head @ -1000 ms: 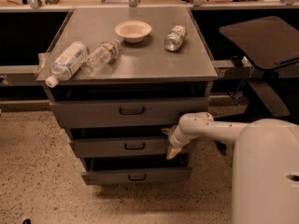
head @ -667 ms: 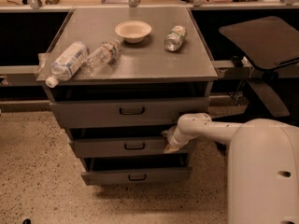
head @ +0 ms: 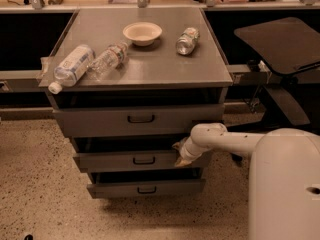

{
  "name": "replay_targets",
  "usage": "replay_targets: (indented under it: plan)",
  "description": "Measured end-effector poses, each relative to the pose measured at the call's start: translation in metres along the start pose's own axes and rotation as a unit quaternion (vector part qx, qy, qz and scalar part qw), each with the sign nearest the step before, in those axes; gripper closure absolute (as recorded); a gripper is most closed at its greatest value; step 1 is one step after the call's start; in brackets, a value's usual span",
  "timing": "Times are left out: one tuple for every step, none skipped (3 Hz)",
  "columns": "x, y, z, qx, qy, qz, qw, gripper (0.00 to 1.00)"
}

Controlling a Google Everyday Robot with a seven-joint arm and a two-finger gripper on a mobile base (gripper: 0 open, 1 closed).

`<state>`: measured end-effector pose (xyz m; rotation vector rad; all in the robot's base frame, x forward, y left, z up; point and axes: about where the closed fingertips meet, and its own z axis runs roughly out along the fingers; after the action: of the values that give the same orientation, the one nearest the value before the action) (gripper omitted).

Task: Open middle drawer

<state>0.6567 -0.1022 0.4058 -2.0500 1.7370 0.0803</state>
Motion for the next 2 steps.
replay_targets:
  plan:
    - [-0.0002, -0.0007, -0.0005, 0.000, 0.000, 0.000, 1.0000, 0.21]
    - [-0.0002, -0.0007, -0.0005, 0.000, 0.000, 0.000, 1.0000, 0.00]
